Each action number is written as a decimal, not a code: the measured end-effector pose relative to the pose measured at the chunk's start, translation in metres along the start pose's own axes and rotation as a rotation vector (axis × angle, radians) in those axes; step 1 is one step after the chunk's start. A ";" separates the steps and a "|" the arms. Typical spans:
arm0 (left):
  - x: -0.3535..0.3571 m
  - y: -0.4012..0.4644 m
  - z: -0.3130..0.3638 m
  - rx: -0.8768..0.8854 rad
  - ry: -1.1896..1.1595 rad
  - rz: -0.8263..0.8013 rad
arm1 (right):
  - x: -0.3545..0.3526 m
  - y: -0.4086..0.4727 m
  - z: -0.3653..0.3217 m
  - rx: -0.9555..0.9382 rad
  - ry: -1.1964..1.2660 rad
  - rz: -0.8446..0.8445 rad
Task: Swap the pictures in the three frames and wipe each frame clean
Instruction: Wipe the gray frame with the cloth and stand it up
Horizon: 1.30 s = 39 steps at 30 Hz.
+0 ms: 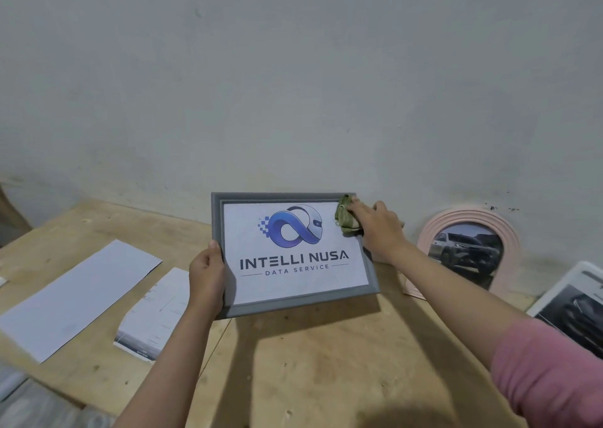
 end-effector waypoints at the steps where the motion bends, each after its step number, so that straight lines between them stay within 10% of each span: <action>1: 0.000 0.001 0.001 -0.001 -0.007 0.005 | -0.004 0.004 0.000 -0.001 -0.002 0.015; 20: -0.011 0.006 0.024 0.073 -0.017 0.190 | 0.021 -0.041 -0.005 0.007 0.383 -0.511; 26: -0.016 0.001 0.023 0.127 0.021 0.126 | -0.010 -0.026 0.005 0.196 0.706 0.074; 39: -0.012 -0.007 0.008 -0.073 -0.152 0.201 | 0.036 -0.090 -0.040 0.360 0.462 -0.074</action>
Point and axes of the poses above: each hand's wrist, its own y-axis towards the middle knuckle, its own x-axis out of the palm, z = x × y, the point moved 2 cm from there along y, towards the middle knuckle, and after that the axes turned 1 degree about x, right-handed, at the moved point
